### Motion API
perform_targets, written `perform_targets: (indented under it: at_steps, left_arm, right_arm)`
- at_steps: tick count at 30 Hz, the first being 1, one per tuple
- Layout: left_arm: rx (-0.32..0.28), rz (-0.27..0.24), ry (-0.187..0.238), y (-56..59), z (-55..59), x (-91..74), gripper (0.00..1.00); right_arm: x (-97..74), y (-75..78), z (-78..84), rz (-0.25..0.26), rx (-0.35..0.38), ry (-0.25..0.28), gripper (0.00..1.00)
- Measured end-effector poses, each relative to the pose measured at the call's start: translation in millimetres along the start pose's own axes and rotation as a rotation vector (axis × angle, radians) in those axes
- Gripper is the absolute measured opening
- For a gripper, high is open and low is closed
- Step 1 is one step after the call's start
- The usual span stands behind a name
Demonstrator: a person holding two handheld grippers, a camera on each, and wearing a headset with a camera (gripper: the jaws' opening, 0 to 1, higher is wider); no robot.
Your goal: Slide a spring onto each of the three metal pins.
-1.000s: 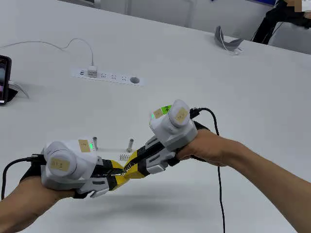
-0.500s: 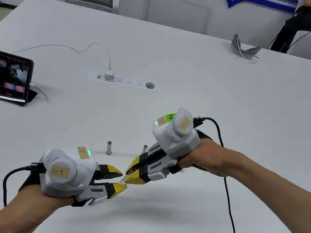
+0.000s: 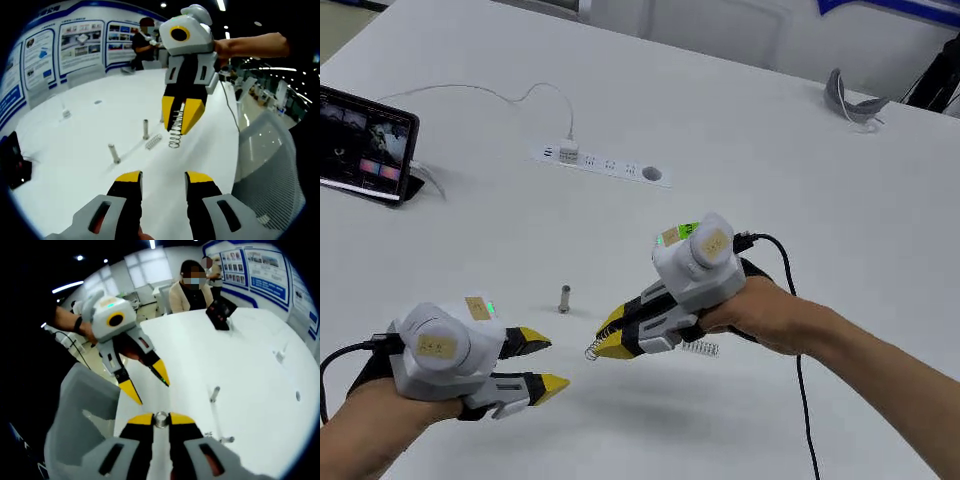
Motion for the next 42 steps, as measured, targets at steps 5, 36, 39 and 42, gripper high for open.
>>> perform_targets:
  at_steps: [5,36,39,42]
  left_arm:
    - [-0.033,-0.044,0.0,-9.2,6.4,-4.9,0.41]
    - [-0.191,-0.18,0.004,-43.0,27.0,-29.3,0.71]
    - [-0.198,-0.18,0.003,-43.8,28.4,-29.7,0.71]
    - [-0.203,-0.178,0.004,-43.7,28.6,-30.3,0.71]
  right_arm:
    - [3.1,8.5,6.4,0.028,-0.036,-0.046,0.12]
    - [21.9,68.4,-13.1,0.102,-0.14,-0.141,0.13]
    - [22.3,74.4,-17.2,0.111,-0.155,-0.138,0.13]
    - [22.8,80.2,-21.5,0.117,-0.156,-0.132,0.13]
Point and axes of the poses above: the centre of the closed fingertips' face, and the gripper's own axes: x roughly forward along the fingers, y roughly to its right, z roughly out of its underside, the point moved 3 cm from there along -x, roughly backward along the fingers, and after that the axes turned 2 degrees about y, right-handed, at the moved point
